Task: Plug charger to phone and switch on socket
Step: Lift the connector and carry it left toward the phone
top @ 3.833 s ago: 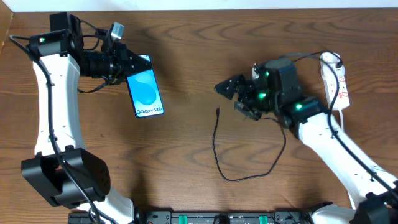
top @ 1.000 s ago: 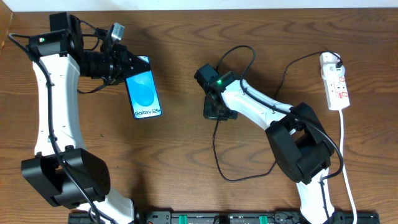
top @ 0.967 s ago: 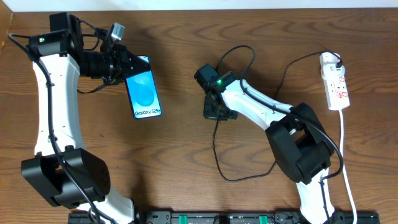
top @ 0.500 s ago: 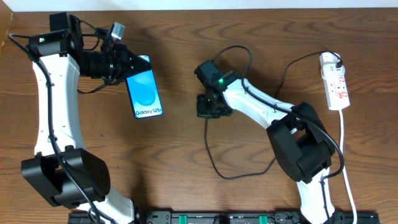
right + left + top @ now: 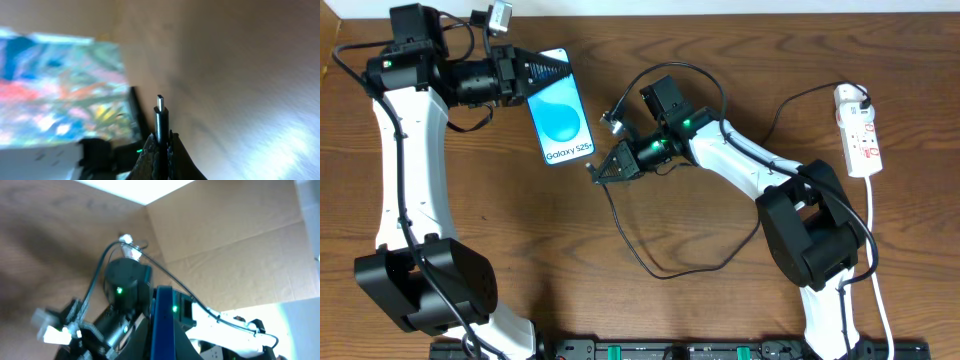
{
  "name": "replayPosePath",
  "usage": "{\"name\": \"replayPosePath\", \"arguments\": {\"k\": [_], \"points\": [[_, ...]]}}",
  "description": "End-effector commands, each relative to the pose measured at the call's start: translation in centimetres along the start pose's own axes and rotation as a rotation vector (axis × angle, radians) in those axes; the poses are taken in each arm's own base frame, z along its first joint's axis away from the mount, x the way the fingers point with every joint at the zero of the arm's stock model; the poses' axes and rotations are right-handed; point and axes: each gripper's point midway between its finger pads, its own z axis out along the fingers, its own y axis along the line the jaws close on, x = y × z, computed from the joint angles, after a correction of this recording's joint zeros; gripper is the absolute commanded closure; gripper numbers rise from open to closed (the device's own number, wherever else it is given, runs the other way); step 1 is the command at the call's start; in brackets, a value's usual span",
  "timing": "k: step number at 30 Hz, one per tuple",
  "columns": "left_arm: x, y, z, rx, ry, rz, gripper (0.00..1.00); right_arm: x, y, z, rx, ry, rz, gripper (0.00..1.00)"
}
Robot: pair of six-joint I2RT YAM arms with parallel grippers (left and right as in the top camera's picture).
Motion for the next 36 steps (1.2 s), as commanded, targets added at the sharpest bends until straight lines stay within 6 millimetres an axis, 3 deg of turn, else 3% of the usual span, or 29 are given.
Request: {"name": "replayPosePath", "arguments": {"k": [1, 11, 24, 36], "points": [[-0.6, -2.1, -0.4, 0.117, -0.014, 0.047, 0.92, 0.8, 3.8, -0.5, -0.241, 0.063, -0.088, 0.99], [-1.9, -2.1, -0.6, 0.113, -0.038, 0.156, 0.93, 0.4, 4.7, -0.7, -0.280, 0.057, -0.147, 0.99], [-4.1, -0.9, -4.0, 0.067, -0.125, 0.069, 0.93, -1.6, 6.2, -1.0, -0.308, 0.032, -0.161, 0.99], [-5.1, 1.6, -5.0, -0.062, -0.182, -0.042, 0.92, -2.4, 6.8, -1.3, -0.313, 0.020, -0.140, 0.99]]}}
